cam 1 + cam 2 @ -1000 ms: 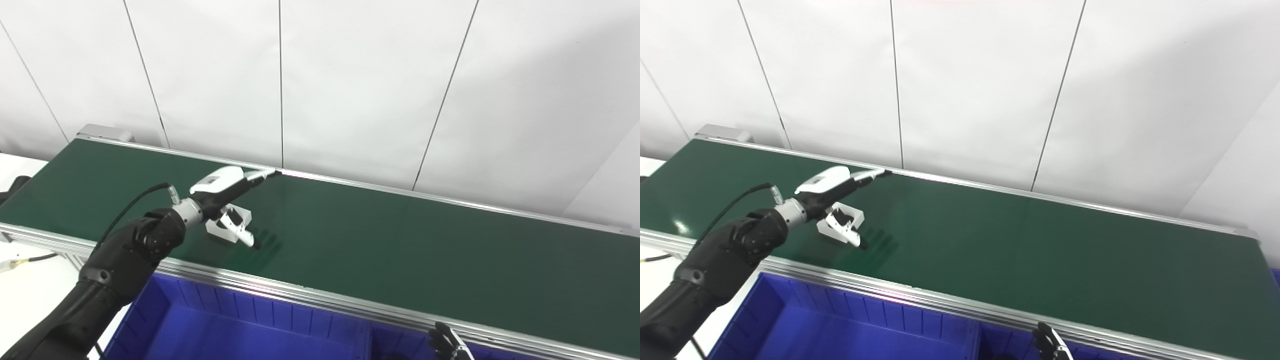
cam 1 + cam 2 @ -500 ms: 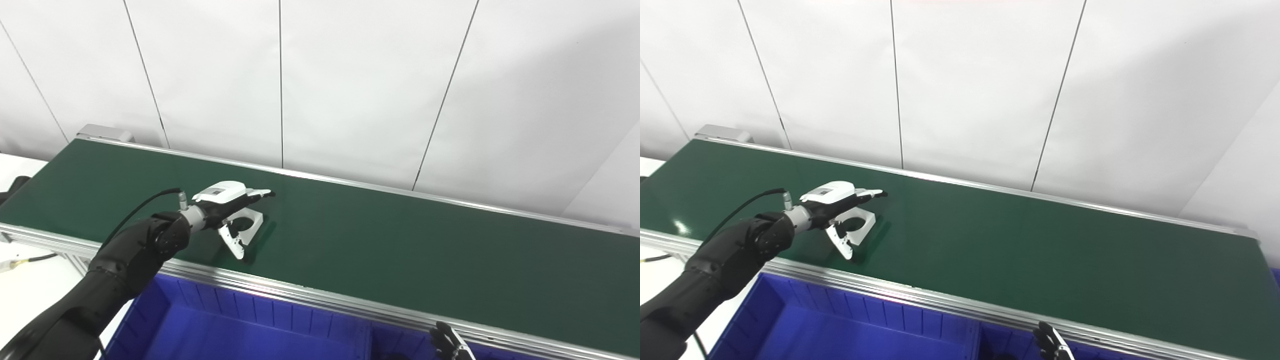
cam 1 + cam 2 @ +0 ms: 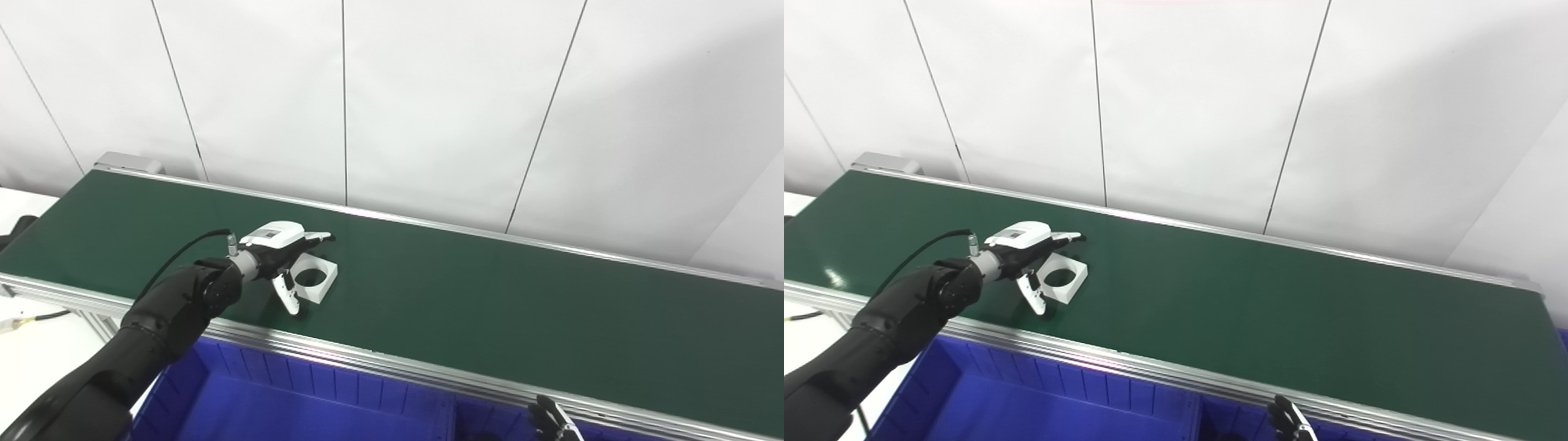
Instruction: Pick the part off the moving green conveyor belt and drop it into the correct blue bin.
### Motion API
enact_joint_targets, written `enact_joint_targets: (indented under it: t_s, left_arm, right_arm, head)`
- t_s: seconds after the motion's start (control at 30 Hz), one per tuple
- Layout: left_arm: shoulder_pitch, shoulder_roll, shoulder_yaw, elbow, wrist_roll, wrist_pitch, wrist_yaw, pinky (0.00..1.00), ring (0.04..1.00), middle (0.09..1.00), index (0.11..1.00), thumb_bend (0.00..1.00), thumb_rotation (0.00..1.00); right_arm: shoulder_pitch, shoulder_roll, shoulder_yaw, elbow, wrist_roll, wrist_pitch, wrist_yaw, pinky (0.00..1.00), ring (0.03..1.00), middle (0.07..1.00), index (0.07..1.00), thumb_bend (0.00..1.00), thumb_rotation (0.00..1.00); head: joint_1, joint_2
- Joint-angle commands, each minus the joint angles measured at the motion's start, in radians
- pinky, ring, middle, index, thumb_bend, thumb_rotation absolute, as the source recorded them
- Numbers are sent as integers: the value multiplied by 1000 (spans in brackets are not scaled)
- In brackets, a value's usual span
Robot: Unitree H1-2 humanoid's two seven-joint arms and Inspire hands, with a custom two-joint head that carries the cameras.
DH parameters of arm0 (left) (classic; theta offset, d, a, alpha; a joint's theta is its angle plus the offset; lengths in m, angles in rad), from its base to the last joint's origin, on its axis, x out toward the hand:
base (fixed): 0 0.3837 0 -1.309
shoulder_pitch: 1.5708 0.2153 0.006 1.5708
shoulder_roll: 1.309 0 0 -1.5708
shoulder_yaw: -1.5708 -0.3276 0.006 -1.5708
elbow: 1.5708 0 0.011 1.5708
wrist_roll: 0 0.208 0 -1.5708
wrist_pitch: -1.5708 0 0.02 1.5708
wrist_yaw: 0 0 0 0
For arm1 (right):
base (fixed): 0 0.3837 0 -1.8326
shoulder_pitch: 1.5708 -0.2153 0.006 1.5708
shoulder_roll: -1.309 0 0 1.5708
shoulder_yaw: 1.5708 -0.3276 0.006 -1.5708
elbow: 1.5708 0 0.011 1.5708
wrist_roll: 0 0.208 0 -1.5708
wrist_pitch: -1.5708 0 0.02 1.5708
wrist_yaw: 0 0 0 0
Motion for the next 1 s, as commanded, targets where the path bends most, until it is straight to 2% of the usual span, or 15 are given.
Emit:
enact_joint_targets:
  t_s: [0.0,0.03,0.1,0.13,0.23,0.43,0.57,0.63,0.73,0.83,0.97]
  left_arm:
    - [-53,14,-9,-10,15,-36,53,401,510,613,762,530,0]
    - [-54,14,-17,-7,27,-42,69,350,467,561,730,514,0]
    - [-52,11,-25,-2,33,-50,90,347,432,522,646,501,0]
    - [-51,8,-26,3,27,-56,95,326,420,513,544,499,0]
    - [-44,-3,-24,10,10,-60,98,323,377,469,549,492,0]
    - [-29,-19,-18,8,-4,-82,127,408,408,502,518,499,0]
    - [-19,-17,-3,-5,-18,-128,164,404,406,502,517,499,0]
    - [-3,-14,21,-38,-37,-150,187,389,399,490,526,498,0]
    - [53,-25,101,-161,-126,-158,199,328,374,452,542,494,0]
    - [105,-50,171,-262,-204,-200,229,377,393,463,539,496,0]
    - [166,-76,225,-393,-279,-211,223,398,406,482,532,497,0]
  right_arm:
    - [3,3,-6,-39,4,-60,1,833,839,846,877,650,392]
    - [4,3,-6,-40,2,-60,1,835,841,846,876,650,392]
    - [4,3,-7,-41,0,-60,0,833,841,845,876,644,395]
    - [3,3,-7,-42,1,-60,0,832,842,847,878,638,395]
    - [4,4,-8,-43,4,-59,0,831,843,849,878,637,392]
    - [6,3,-10,-42,7,-58,5,830,849,850,879,641,405]
    - [9,5,-7,-52,3,-59,3,832,841,847,877,629,389]
    - [10,6,-4,-55,-2,-58,-1,829,841,847,878,629,393]
    - [16,10,2,-67,-4,-59,-2,826,828,840,872,634,386]
    - [21,16,3,-73,-12,-60,-7,817,818,833,867,648,388]
    - [30,27,1,-86,-23,-56,-3,810,812,829,863,669,402]
  head:
    - [2,0]
    - [2,2]
    - [2,2]
    - [2,3]
    - [2,5]
    - [1,8]
    - [-10,14]
    - [-23,18]
    - [-68,32]
    - [-107,45]
    - [-156,71]
